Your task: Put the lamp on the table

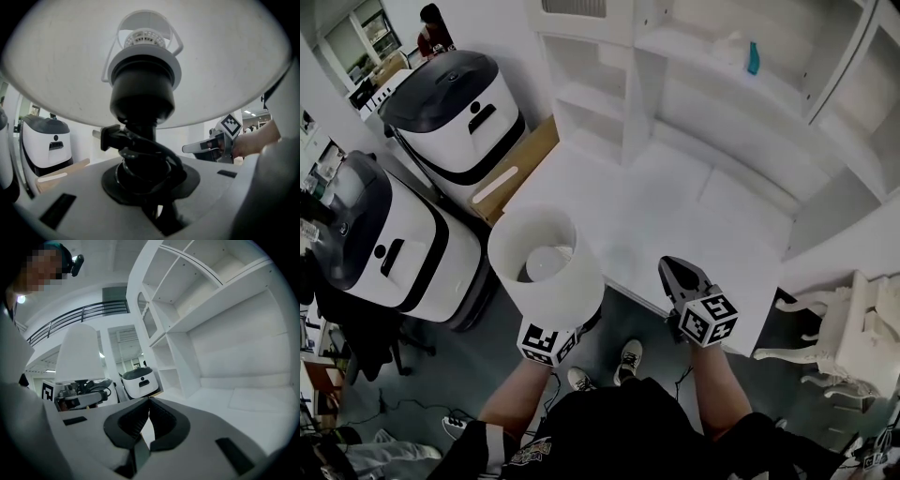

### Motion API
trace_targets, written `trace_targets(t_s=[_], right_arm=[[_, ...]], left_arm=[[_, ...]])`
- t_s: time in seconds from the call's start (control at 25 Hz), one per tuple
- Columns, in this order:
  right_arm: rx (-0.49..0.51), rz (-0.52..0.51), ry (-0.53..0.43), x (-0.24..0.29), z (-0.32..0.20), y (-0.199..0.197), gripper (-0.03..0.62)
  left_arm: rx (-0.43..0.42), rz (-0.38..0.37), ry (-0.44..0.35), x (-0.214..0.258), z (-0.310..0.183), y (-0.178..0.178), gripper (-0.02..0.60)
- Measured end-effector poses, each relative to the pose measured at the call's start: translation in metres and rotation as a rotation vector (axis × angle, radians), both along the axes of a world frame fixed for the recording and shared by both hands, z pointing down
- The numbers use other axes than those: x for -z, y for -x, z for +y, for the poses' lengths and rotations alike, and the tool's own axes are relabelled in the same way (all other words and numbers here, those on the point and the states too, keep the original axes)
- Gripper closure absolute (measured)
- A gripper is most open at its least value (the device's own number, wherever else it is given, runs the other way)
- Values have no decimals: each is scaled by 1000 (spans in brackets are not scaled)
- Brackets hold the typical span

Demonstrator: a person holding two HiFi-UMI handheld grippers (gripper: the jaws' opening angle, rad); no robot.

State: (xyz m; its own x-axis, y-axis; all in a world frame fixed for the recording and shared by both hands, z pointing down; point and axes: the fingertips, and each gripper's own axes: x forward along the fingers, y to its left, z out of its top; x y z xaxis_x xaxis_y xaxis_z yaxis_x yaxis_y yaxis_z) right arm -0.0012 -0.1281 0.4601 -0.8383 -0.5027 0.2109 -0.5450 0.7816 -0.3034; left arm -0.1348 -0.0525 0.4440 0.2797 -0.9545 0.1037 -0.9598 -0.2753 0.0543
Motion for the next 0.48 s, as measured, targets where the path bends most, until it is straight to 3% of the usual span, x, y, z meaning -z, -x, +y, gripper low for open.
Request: trace_targets(t_s=[0.48], right_arm=[[53, -10, -14, 2, -45, -31, 569]], left_arm=[[29, -25, -16, 5, -48, -40, 488]])
